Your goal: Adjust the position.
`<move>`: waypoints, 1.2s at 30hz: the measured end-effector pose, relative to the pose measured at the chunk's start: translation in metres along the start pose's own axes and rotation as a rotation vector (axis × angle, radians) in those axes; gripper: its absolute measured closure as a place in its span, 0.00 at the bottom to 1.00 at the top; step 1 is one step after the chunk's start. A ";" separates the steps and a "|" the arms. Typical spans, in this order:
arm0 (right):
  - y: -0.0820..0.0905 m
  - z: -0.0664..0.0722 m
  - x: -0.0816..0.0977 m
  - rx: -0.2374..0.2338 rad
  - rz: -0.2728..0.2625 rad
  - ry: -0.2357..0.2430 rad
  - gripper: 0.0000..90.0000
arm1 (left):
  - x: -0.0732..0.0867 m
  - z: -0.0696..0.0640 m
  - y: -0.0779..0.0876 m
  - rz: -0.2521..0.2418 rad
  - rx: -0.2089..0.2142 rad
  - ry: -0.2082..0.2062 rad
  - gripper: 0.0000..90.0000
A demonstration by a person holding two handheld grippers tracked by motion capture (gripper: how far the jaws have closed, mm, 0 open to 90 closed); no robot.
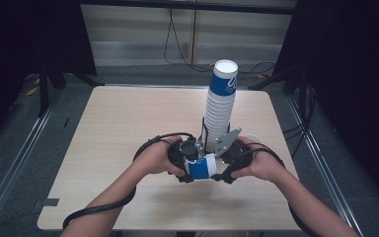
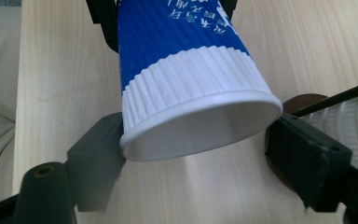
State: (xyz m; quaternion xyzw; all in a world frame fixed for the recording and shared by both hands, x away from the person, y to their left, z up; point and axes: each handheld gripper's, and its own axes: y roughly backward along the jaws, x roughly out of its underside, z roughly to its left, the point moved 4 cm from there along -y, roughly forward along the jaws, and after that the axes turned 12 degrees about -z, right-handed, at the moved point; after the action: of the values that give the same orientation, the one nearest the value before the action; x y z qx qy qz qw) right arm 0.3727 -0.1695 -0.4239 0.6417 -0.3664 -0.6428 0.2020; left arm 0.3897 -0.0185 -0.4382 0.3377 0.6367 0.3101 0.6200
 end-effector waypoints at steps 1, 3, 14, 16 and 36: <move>0.000 0.000 0.001 -0.005 -0.006 -0.012 0.21 | 0.001 0.000 0.002 -0.011 0.007 0.003 0.34; 0.001 0.000 0.001 -0.008 -0.039 -0.011 0.19 | 0.004 0.001 0.005 -0.040 0.024 0.020 0.34; 0.005 -0.001 0.007 0.019 -0.180 -0.090 0.15 | 0.012 0.006 0.020 -0.157 0.027 0.076 0.34; 0.006 -0.001 0.008 0.022 -0.194 -0.093 0.15 | 0.013 0.007 0.021 -0.167 0.023 0.081 0.34; 0.006 -0.004 0.008 0.023 -0.281 -0.154 0.12 | 0.012 0.008 0.027 -0.320 0.091 0.080 0.34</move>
State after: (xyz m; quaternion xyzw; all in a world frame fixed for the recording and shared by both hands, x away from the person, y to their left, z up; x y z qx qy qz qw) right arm 0.3750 -0.1798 -0.4244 0.6376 -0.2948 -0.7079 0.0738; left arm 0.3987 0.0068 -0.4237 0.2470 0.7198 0.1916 0.6198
